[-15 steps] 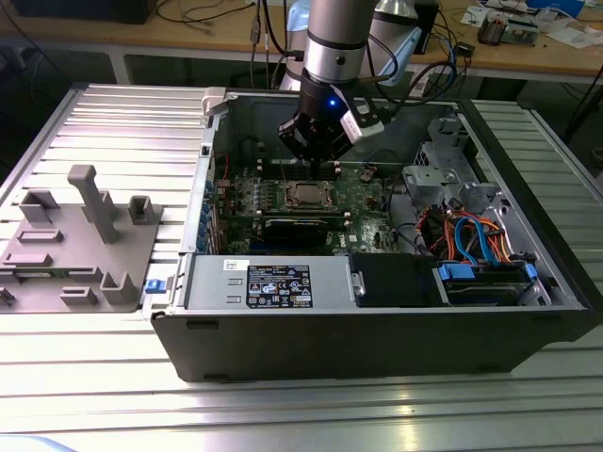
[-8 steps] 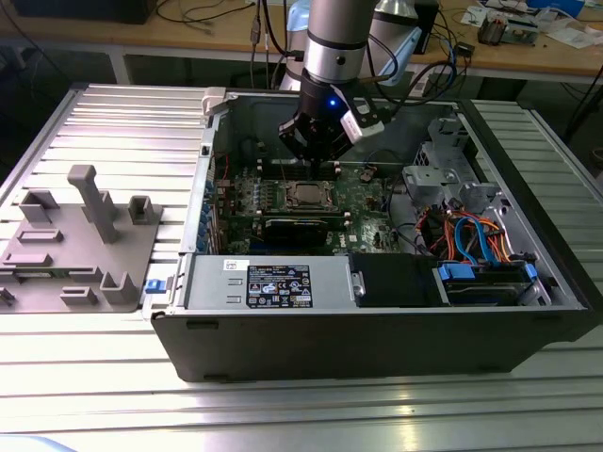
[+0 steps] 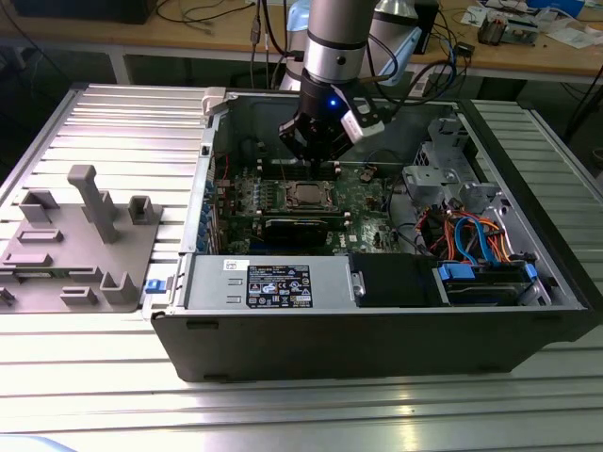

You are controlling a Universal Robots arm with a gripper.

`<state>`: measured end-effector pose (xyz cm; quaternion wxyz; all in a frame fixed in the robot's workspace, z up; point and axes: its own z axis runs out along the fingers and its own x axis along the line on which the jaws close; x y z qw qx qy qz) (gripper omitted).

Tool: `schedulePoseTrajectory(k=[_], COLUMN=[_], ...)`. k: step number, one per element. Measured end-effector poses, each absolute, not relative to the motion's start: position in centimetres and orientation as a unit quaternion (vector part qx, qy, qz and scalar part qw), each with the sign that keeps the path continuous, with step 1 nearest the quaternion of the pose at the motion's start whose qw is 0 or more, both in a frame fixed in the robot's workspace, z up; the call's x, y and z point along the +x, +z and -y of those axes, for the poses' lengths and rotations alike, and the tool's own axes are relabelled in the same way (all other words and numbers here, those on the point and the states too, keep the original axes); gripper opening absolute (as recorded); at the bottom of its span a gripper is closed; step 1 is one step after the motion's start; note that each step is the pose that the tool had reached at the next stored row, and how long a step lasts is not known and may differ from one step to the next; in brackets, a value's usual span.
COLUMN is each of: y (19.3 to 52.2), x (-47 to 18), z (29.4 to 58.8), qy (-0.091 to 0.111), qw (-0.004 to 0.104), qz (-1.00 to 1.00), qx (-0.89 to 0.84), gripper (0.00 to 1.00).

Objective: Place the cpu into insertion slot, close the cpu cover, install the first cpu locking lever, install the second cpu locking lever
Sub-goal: 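Install the first cpu locking lever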

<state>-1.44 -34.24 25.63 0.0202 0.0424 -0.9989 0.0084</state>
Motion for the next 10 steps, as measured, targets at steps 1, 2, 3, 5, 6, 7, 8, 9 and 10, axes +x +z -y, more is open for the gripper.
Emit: schedulePoseTrajectory(k=[1, 2, 3, 5, 6, 7, 8, 9, 10], y=[25.63, 25.63, 25.63, 25.63, 25.63, 25.63, 25.63, 25.63, 25.63], x=[-1.44, -1.44, -1.44, -1.44, -1.44, -1.44, -1.44, -1.44, -1.44], z=[34.24, 34.24, 34.24, 34.24, 34.24, 34.24, 34.24, 34.24, 34.24], qy=[0.008, 0.008, 0.008, 0.009, 0.009, 0.009, 0.009, 0.009, 0.009], qw=[0.020, 0.020, 0.020, 0.020, 0.020, 0.020, 0.020, 0.020, 0.020], qz=[0.999, 0.999, 0.999, 0.999, 0.999, 0.999, 0.999, 0.999, 0.999], qx=[0.045, 0.046, 0.047, 0.048, 0.048, 0.048, 0.049, 0.049, 0.050], gripper=[0.11, 0.11, 0.11, 0.11, 0.11, 0.11, 0.11, 0.11, 0.11])
